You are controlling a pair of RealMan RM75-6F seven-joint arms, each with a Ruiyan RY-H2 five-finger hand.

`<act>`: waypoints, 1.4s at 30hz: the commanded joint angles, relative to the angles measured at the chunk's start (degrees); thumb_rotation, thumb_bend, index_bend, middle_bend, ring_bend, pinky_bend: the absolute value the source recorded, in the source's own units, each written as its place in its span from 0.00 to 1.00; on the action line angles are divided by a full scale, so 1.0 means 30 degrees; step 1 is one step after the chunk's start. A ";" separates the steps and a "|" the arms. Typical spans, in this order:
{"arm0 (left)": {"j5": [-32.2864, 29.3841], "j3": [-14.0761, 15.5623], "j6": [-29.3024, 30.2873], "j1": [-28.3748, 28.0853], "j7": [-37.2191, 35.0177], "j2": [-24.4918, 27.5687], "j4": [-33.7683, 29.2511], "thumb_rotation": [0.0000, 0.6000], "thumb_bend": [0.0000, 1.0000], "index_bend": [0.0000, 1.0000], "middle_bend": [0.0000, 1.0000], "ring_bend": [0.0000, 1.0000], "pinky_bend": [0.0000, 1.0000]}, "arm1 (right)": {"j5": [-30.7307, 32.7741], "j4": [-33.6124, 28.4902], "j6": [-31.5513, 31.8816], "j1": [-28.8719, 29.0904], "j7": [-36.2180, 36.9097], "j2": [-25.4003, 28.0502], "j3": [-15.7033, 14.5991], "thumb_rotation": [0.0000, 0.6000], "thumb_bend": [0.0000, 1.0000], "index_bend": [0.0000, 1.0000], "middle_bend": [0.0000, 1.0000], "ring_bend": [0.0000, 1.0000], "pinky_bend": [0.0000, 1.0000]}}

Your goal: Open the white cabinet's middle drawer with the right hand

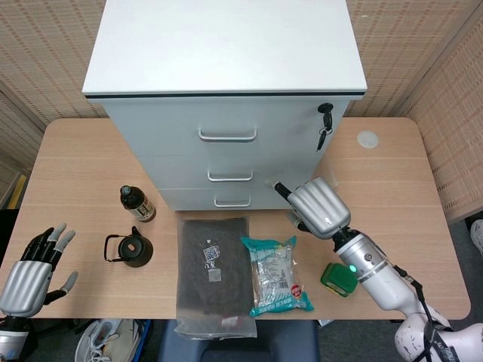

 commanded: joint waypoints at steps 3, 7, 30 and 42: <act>-0.0052 -0.0001 -0.0017 0.0006 -0.0031 -0.0011 0.0046 1.00 0.32 0.09 0.00 0.03 0.11 | 0.0907 0.0080 0.0120 0.1181 -0.0878 -0.0764 -0.0006 1.00 0.35 0.18 0.93 0.97 0.86; -0.0074 0.0007 -0.0055 -0.0006 -0.0067 -0.0033 0.0096 1.00 0.32 0.09 0.00 0.03 0.11 | 0.1234 0.0300 0.0293 0.1875 -0.1246 -0.1253 -0.0188 1.00 0.35 0.18 0.93 0.97 0.86; -0.0159 -0.0010 -0.0080 -0.0036 -0.0481 -0.0127 0.0458 1.00 0.32 0.09 0.00 0.03 0.11 | 0.3545 0.2060 0.1486 0.4495 -0.3204 -0.3267 -0.0957 1.00 0.35 0.18 0.93 0.97 0.86; -0.0128 0.0008 0.0006 -0.0002 -0.0475 -0.0175 0.0514 1.00 0.32 0.09 0.00 0.03 0.11 | 0.3956 0.1703 0.1811 0.5107 -0.3387 -0.3270 -0.1559 1.00 0.35 0.18 0.93 0.97 0.86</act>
